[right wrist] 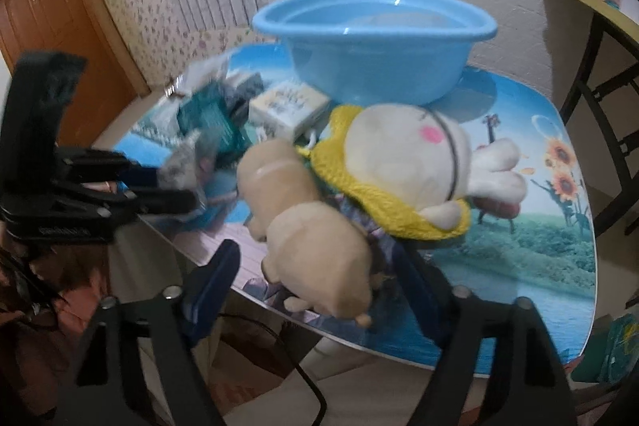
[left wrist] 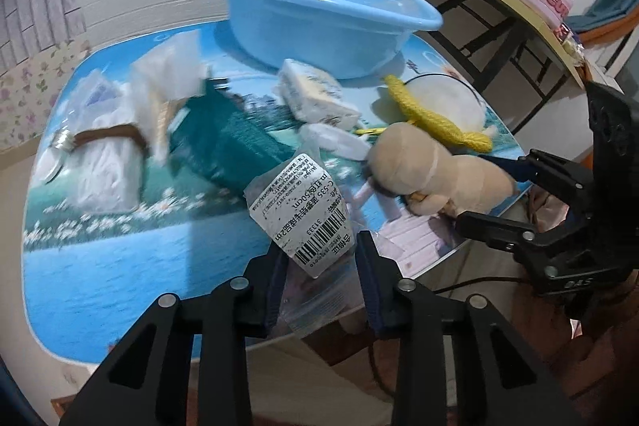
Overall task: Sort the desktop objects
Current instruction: 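Grasp the labelled zip bag with the left tool while the right tool grasps the beige plush dog, then lift the zip bag with the left tool while the right tool lifts the plush dog over the basin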
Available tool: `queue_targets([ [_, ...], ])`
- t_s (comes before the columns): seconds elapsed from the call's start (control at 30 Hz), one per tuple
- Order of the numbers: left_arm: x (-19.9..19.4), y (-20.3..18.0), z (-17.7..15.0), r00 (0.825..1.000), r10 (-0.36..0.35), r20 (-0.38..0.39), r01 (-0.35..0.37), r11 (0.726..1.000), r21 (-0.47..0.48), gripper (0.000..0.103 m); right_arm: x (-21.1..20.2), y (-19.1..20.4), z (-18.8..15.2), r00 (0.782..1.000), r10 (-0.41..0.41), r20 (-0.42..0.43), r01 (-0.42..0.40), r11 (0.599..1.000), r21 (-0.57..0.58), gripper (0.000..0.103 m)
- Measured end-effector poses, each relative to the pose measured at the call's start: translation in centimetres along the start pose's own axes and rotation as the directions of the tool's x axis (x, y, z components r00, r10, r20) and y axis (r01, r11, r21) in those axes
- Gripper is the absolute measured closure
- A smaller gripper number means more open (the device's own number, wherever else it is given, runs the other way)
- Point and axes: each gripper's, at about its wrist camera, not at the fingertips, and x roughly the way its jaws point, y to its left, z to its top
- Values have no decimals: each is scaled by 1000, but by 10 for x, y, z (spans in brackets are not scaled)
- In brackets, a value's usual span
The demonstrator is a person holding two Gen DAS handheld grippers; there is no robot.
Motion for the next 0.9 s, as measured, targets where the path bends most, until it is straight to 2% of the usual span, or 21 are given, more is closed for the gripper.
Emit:
queue_targets([
  [0.07,-4,7,-4,1000,4,2,-4,1000,-20,71,5,1,-1,1000,-4,-14,4,1000,-7,32],
  [0.13,-7,12,-6,1000,6,4,-6,1000,-31,71,9,1,-2,1000,-15,-28,14,1000,-7,46],
  [0.23,-7,17,-7,1000,5,5,-5,999,-42,70,8,-1,-3,1000,11,-25,-12,1000,-6,53],
  [0.53,1,12,0,1000,17,2,-17,999,-37,66,5,1,-4,999,-6,-31,5,999,-43,51],
  [0.6,5,11,1,1000,22,-2,-22,999,-37,58,7,3,-3,999,-16,-35,14,999,-49,50],
  [0.7,10,8,3,999,35,4,-34,999,-24,53,9,2,-1,999,-21,-43,19,999,-44,50],
  [0.77,11,5,4,999,40,5,-40,999,-15,53,10,1,0,999,-23,-45,21,999,-39,50],
  [0.87,10,5,4,999,39,13,-39,999,-22,66,9,-1,0,999,-9,-36,8,1000,-21,50],
  [0.9,9,5,4,999,32,14,-32,999,-25,67,8,-1,0,1000,-3,-31,3,1000,-18,52],
])
